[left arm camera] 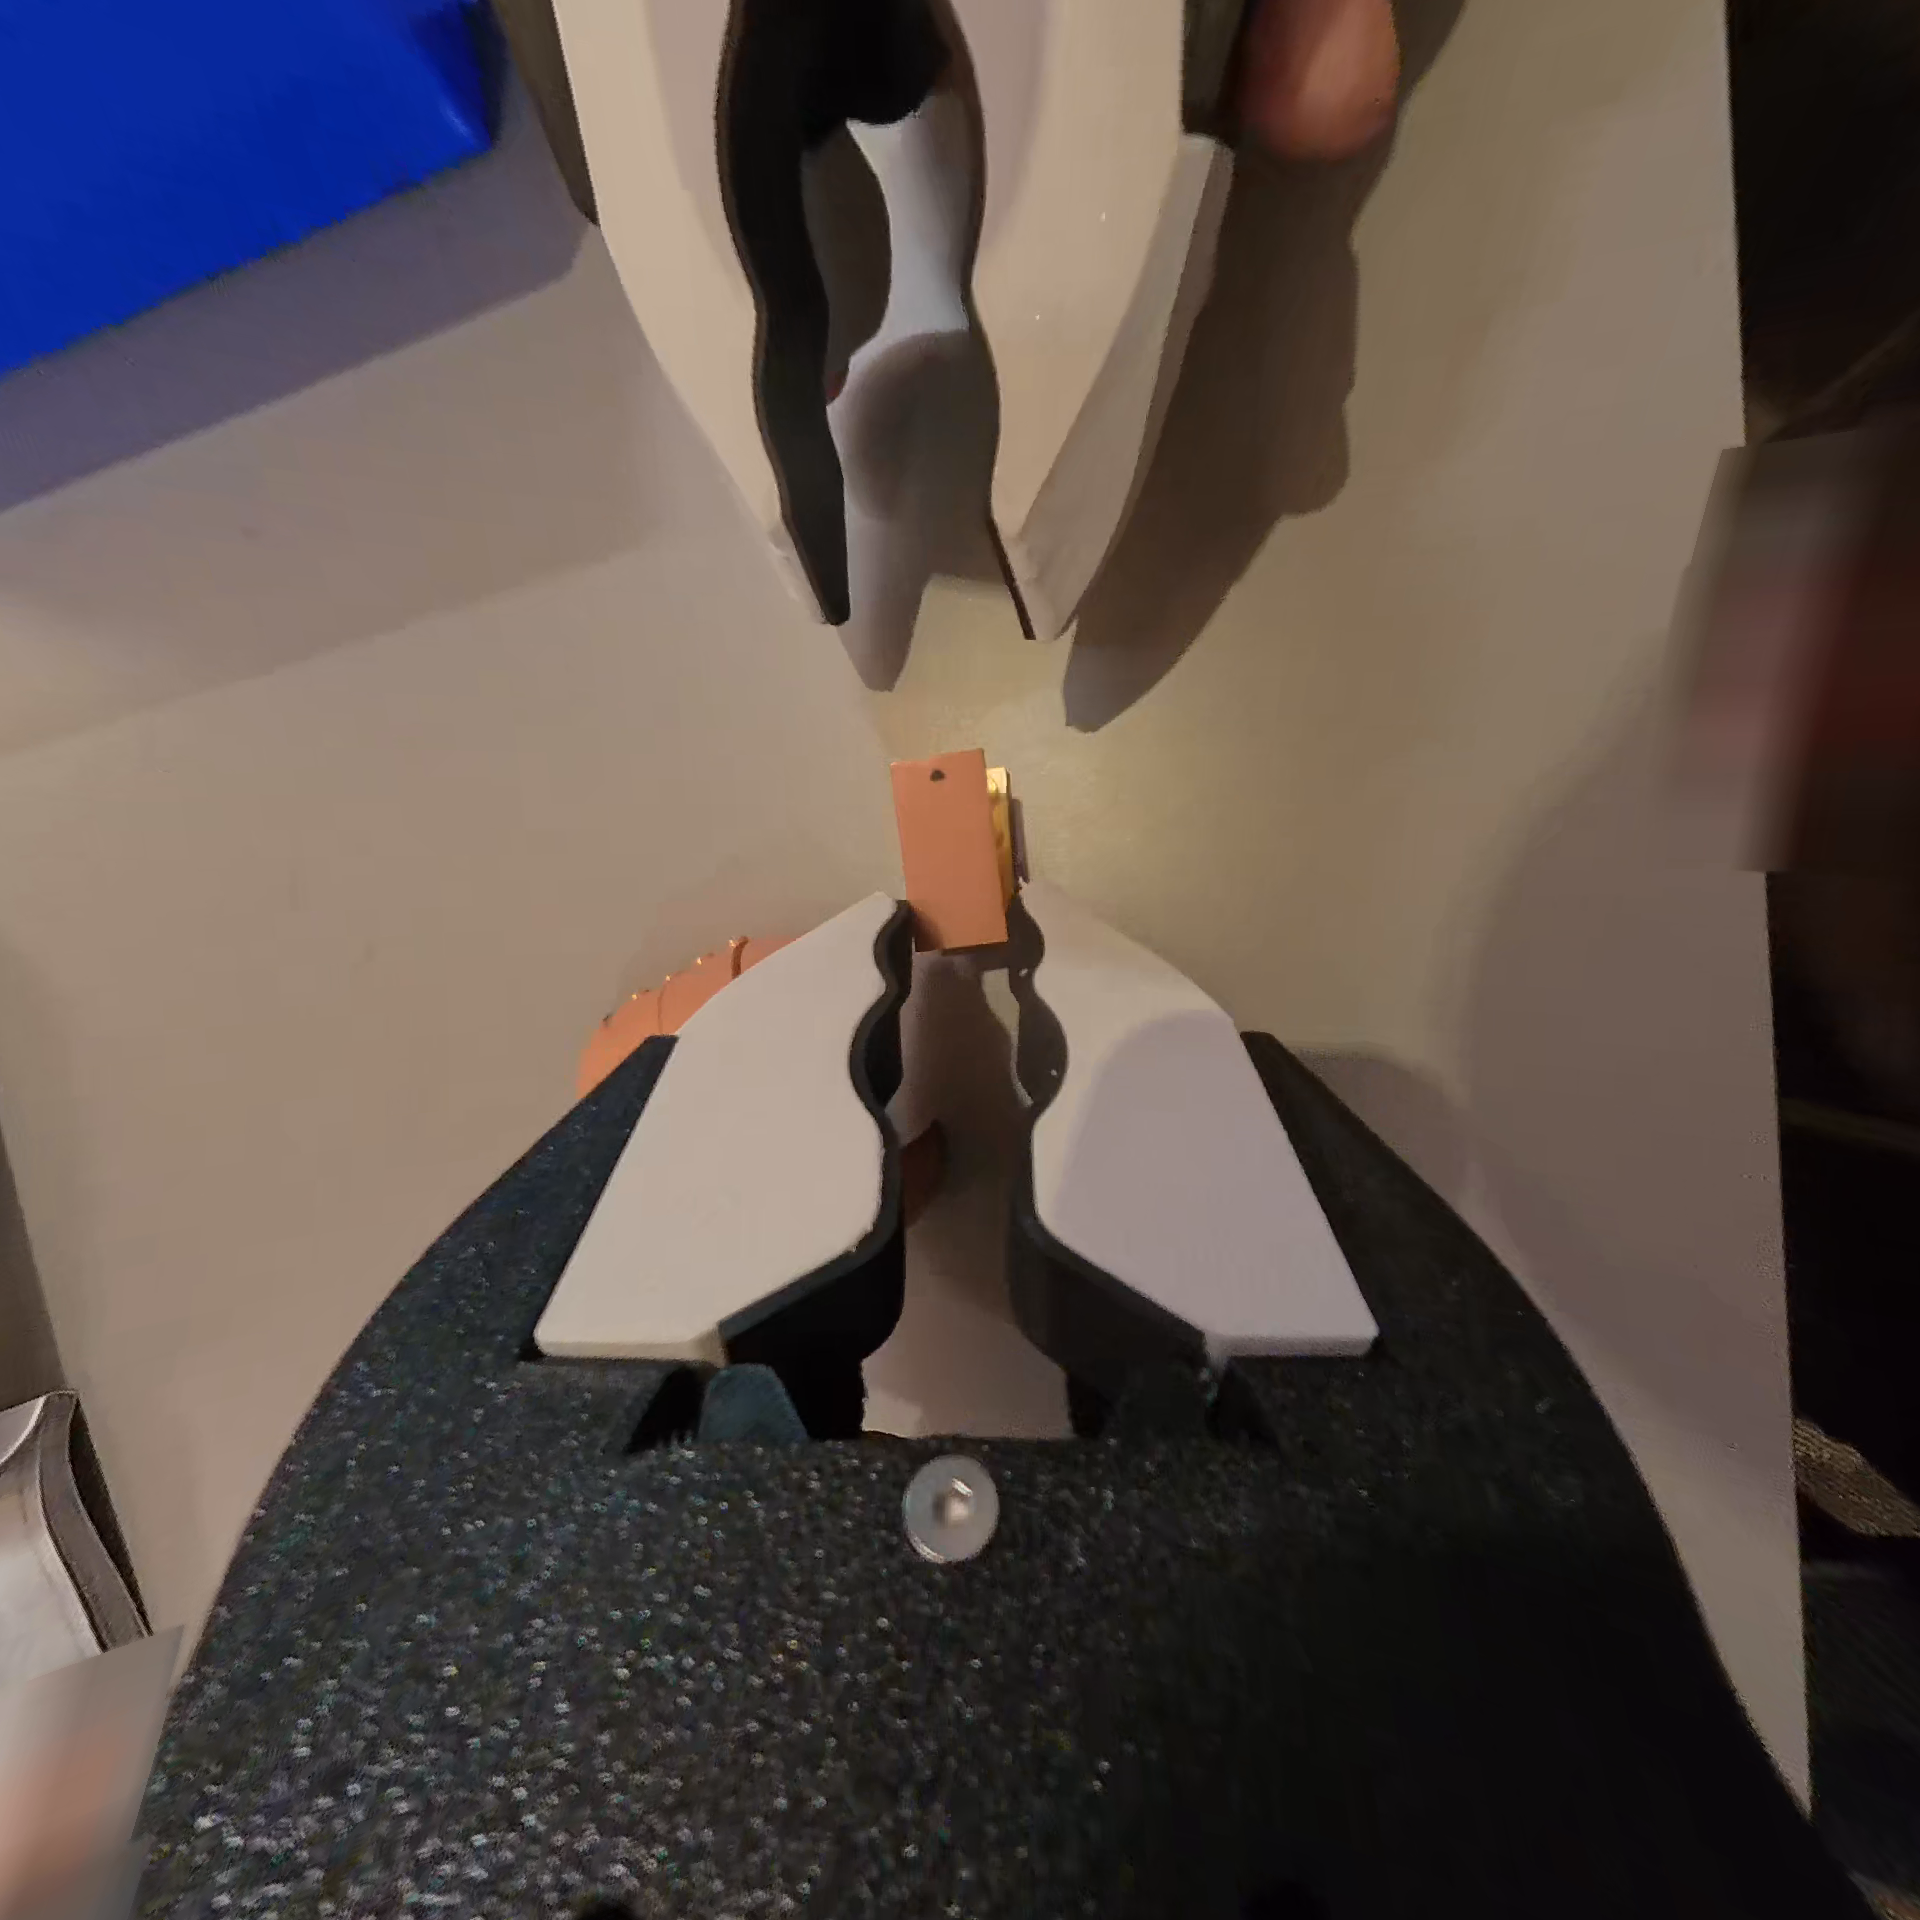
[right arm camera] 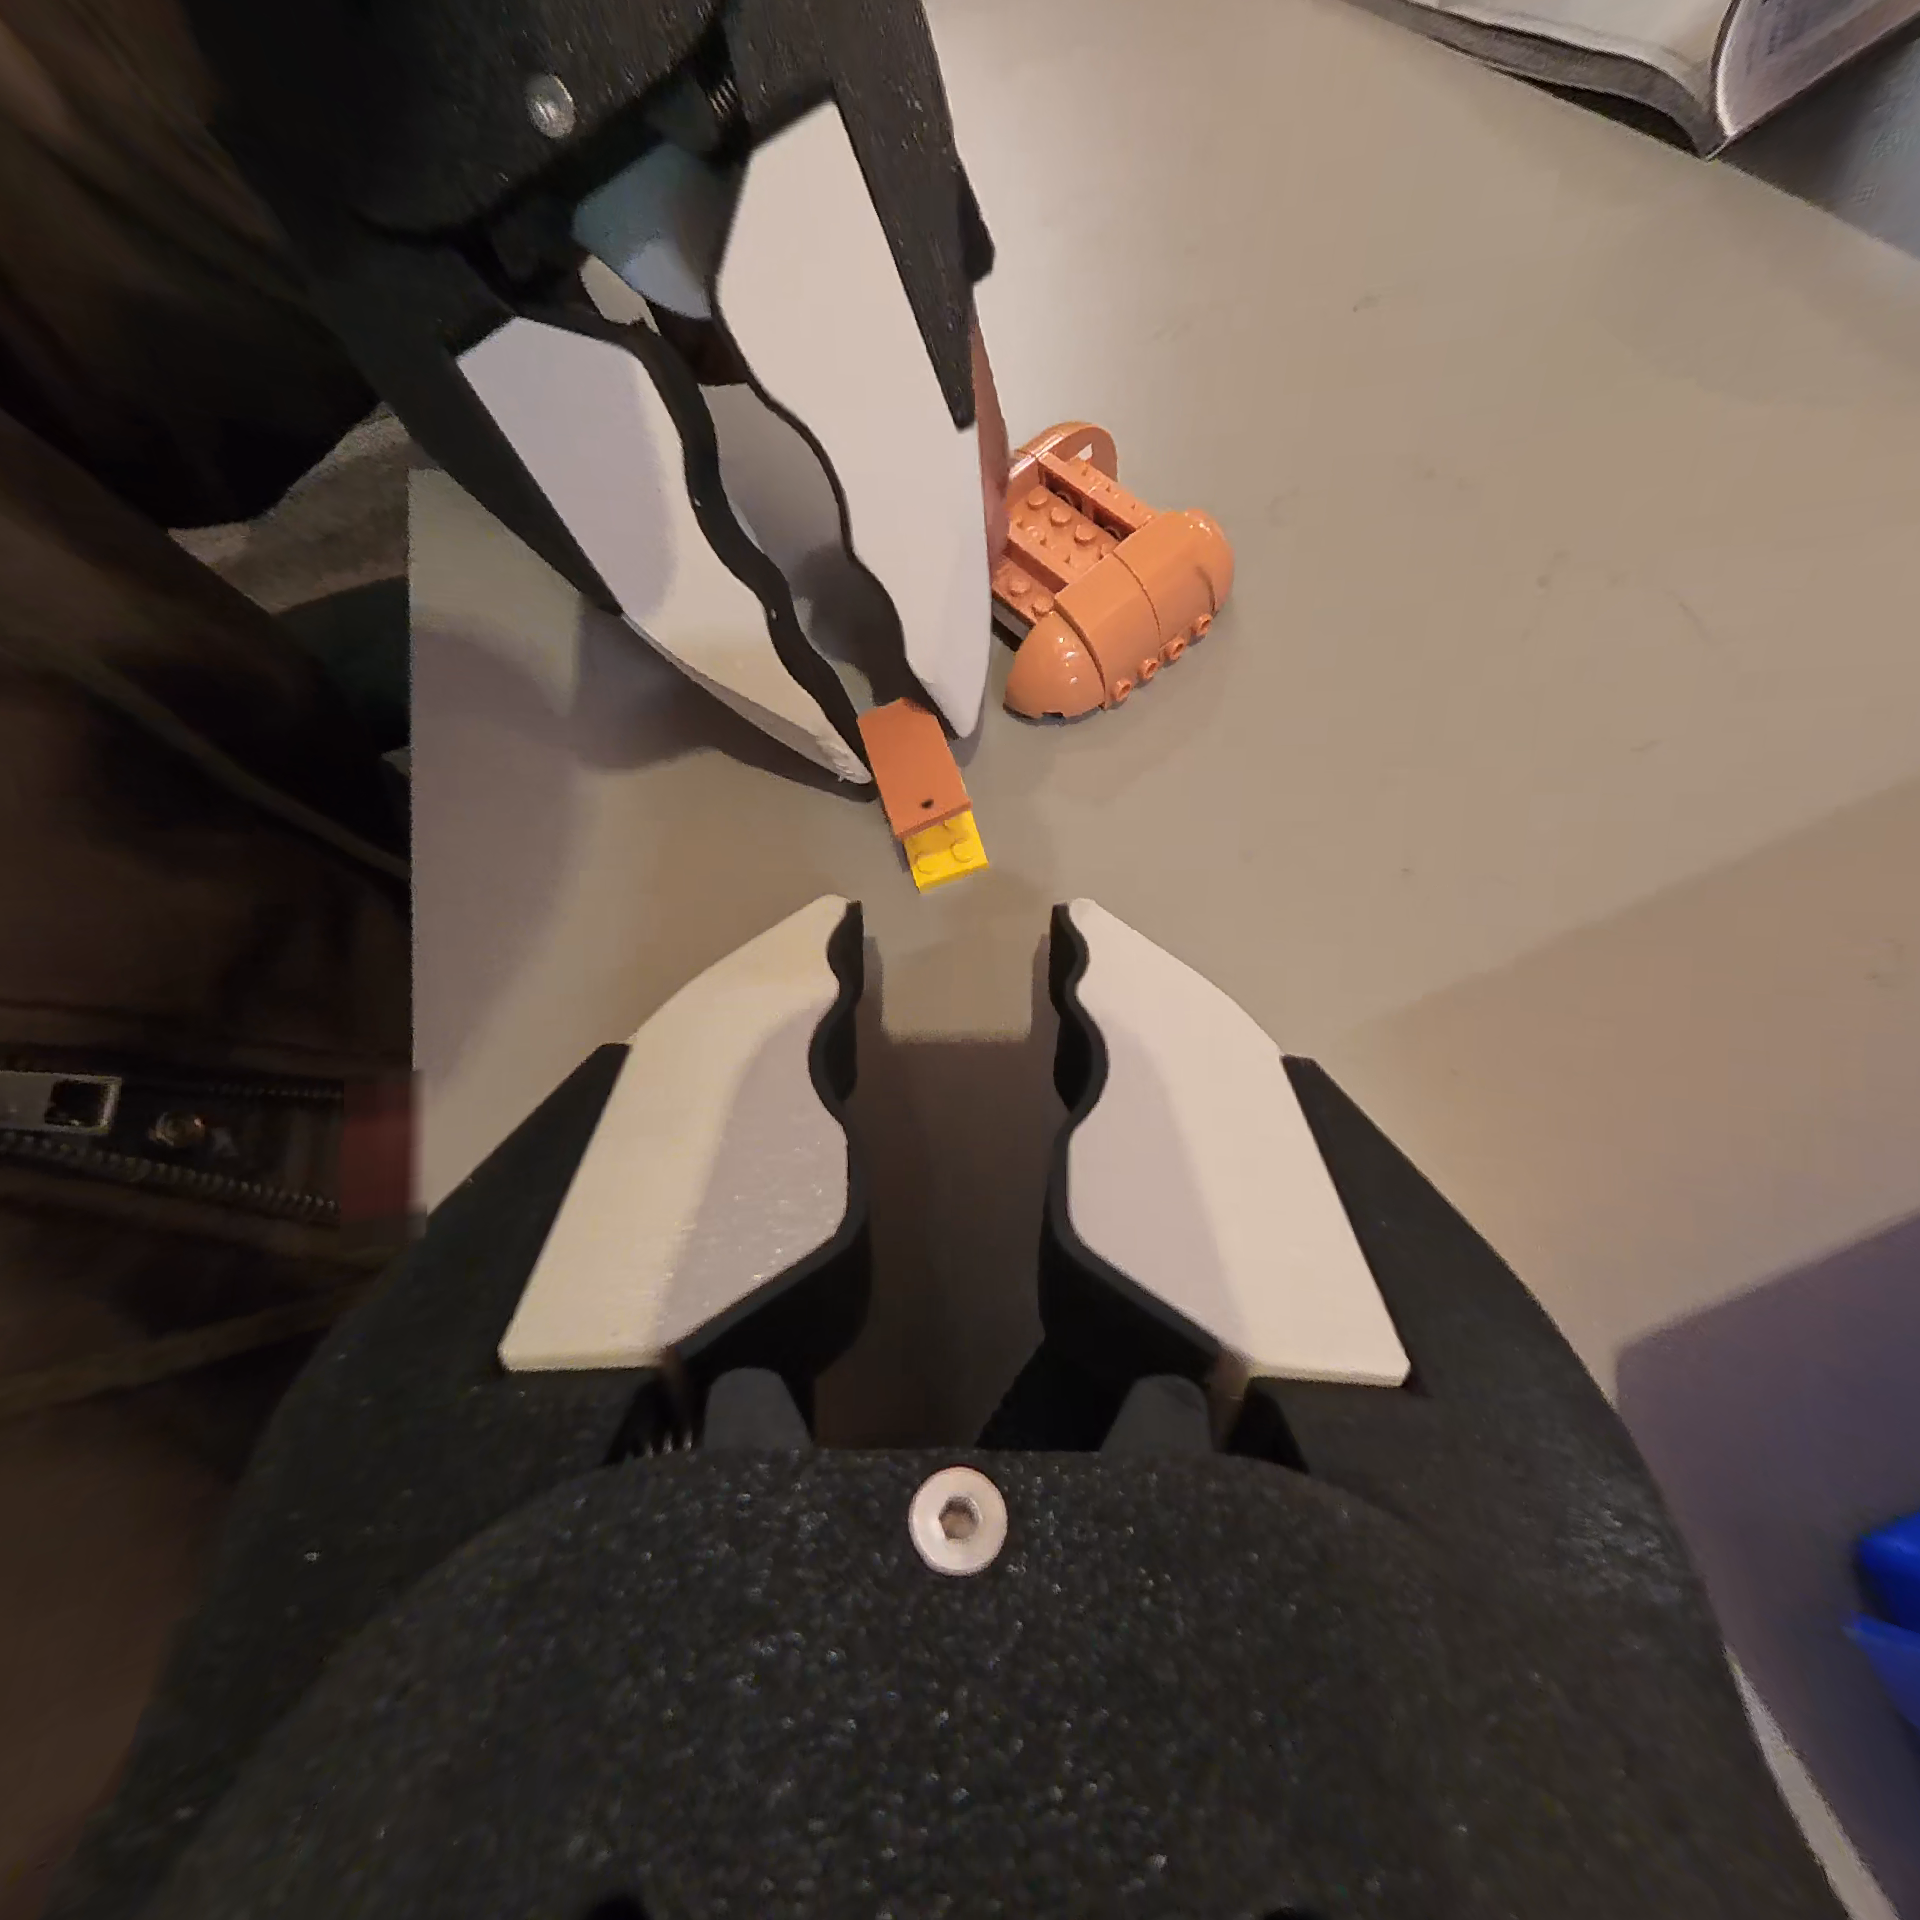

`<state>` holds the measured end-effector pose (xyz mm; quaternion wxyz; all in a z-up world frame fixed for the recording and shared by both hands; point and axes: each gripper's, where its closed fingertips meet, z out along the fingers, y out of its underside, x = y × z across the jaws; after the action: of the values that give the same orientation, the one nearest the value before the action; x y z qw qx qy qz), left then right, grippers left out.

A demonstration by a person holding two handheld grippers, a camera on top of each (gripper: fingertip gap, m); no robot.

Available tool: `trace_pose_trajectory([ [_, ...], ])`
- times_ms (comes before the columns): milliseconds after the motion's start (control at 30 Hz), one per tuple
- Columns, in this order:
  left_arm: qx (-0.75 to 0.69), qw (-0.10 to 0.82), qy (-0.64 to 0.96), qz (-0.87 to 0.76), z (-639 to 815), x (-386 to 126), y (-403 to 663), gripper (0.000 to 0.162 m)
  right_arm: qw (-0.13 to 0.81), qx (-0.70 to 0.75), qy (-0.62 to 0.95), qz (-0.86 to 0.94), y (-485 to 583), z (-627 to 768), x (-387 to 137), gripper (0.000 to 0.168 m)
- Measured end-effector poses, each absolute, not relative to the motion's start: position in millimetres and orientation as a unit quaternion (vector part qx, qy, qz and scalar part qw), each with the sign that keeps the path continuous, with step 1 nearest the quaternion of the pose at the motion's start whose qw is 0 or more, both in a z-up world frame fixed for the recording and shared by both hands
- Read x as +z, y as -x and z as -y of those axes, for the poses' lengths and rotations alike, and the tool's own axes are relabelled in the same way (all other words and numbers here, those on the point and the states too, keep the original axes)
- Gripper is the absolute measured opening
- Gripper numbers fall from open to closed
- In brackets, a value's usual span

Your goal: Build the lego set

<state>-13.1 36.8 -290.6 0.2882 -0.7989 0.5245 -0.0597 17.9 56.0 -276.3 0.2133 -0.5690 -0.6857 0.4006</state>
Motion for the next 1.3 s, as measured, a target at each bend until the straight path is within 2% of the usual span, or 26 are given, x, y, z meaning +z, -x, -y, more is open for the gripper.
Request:
trace_pose_trajectory([
  [567,-0.009,0.242,0.797,-0.553,-38,-297,15,0.021,0.218,0.427,0.554,0.68,-21,-54,-270,0.033],
  [1300,-0.046,0.207,0.835,-0.508,-43,-296,4,0.019,0.227,0.428,0.546,0.684,-24,-51,-269,0.033],
])
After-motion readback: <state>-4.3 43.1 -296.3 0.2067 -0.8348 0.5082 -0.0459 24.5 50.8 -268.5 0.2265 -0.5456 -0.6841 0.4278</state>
